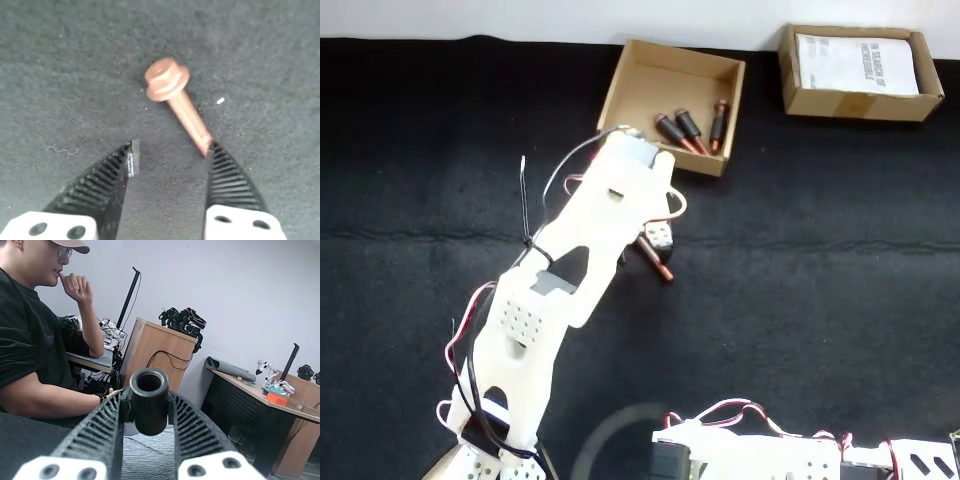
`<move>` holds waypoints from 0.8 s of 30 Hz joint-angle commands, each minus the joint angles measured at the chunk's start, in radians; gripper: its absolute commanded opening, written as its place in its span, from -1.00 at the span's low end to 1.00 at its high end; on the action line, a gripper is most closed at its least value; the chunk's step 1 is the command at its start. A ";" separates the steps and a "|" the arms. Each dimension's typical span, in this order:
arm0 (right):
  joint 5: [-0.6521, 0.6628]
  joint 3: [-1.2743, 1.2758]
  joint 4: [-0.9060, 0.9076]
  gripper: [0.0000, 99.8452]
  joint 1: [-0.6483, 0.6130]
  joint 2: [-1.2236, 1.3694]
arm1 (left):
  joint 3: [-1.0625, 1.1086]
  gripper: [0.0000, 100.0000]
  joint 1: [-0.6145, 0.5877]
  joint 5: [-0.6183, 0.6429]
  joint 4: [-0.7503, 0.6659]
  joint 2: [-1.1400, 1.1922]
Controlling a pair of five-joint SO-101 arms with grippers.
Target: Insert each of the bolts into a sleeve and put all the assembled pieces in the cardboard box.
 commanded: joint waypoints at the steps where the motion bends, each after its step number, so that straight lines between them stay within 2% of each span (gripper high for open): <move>1: 0.009 0.142 0.004 -0.98 0.007 -0.008 | -0.027 -0.51 -0.031 0.008 -0.008 -0.007; 11: 0.029 0.142 0.061 -0.98 -0.021 -0.013 | -0.024 -0.51 -0.094 0.008 -0.077 0.005; 20: 0.029 0.139 0.061 -0.98 -0.042 -0.015 | -0.067 -0.52 -0.093 0.009 -0.072 0.177; 22: 0.029 0.140 0.061 -0.98 -0.042 -0.015 | -0.088 -0.61 -0.093 0.008 -0.063 0.182; 24: 0.029 0.140 0.061 -0.98 -0.042 -0.015 | -0.093 -0.81 -0.087 0.005 -0.066 0.182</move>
